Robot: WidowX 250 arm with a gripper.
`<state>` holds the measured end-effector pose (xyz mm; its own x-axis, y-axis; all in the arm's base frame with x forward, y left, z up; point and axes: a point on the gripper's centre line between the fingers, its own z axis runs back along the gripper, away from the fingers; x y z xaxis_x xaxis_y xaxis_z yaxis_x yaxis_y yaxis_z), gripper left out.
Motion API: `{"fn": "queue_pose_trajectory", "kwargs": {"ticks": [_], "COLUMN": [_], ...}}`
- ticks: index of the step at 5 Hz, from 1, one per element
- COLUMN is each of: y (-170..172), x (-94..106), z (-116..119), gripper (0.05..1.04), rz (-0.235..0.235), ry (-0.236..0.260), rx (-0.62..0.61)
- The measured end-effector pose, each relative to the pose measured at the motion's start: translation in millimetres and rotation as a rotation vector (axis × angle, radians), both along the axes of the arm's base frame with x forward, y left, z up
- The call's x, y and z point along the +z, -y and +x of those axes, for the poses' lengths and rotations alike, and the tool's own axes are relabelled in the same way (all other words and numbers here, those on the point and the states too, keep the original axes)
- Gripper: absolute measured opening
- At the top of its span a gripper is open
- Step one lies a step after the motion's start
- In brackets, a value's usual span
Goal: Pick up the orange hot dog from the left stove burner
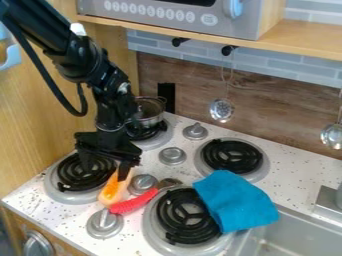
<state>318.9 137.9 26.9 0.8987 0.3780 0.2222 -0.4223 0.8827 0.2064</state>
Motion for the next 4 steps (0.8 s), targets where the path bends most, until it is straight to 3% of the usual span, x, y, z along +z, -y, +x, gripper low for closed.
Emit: {"fn": "queue_pose_trajectory", "kwargs": {"ticks": [1, 4], "y": [2.1, -0.6], "x": [-1.2, -25.9], "z": [3.3, 5.9], "gripper": [1.01, 1.01], "rz": [-0.014, -0.024], "ry": [0.021, -0.02], "rx": [0.002, 0.03]}}
